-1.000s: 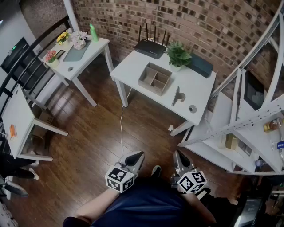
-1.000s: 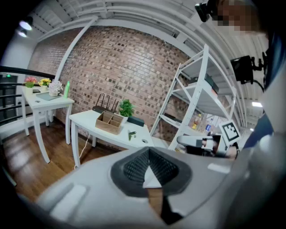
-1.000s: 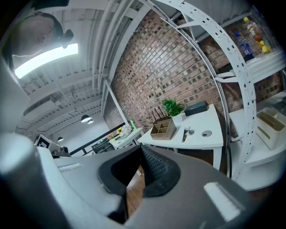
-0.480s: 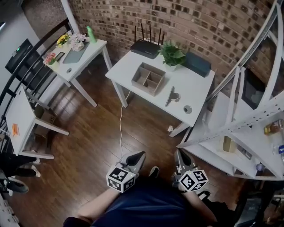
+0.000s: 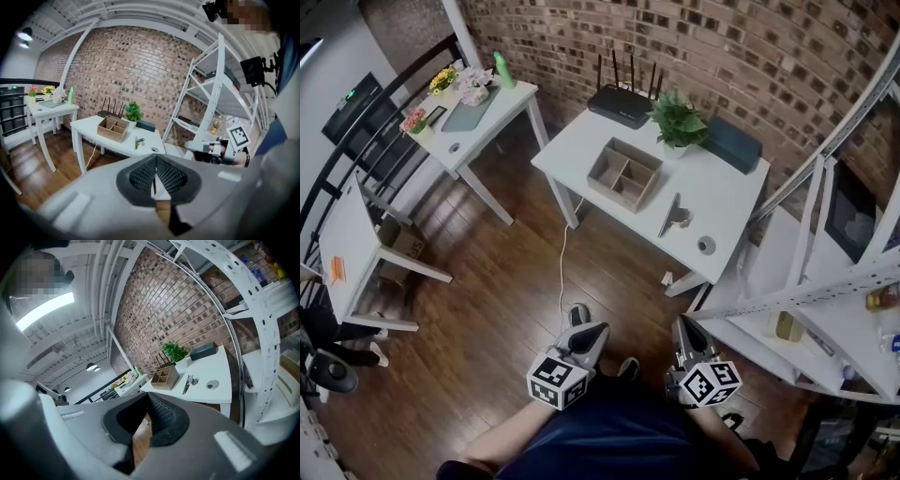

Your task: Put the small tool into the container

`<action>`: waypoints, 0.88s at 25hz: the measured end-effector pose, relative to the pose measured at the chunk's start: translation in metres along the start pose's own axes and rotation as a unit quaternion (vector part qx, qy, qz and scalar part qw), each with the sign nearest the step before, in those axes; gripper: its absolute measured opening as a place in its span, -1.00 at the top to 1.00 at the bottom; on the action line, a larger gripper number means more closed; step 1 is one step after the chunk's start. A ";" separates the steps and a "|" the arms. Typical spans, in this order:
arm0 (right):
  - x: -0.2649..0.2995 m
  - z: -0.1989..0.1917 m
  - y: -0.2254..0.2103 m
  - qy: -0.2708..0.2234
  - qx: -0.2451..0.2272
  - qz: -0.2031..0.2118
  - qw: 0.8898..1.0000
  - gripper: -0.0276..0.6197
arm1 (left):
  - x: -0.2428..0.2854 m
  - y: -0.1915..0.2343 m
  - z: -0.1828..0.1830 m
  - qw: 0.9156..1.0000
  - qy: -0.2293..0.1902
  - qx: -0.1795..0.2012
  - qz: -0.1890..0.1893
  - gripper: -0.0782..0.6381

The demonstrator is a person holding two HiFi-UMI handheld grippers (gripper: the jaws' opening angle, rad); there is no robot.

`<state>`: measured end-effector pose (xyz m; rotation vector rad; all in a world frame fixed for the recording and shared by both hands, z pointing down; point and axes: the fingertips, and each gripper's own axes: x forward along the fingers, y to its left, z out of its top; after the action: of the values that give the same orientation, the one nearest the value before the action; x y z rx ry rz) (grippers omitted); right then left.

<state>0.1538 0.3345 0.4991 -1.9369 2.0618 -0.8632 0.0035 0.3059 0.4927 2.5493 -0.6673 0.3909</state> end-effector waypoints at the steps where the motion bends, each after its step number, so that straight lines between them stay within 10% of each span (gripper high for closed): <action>1: 0.009 0.001 -0.001 0.000 0.000 -0.003 1.000 0.88 | 0.004 0.008 0.004 1.000 -0.004 -0.001 -0.003 0.77; 22: 0.219 0.043 0.047 0.042 -0.045 -0.080 0.995 0.88 | 0.066 0.216 0.121 0.997 -0.031 -0.046 -0.057 0.77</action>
<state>0.1066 0.1117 0.4943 -2.1735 2.0465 -0.9127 -0.0355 0.0524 0.4952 2.5055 -0.5449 0.2380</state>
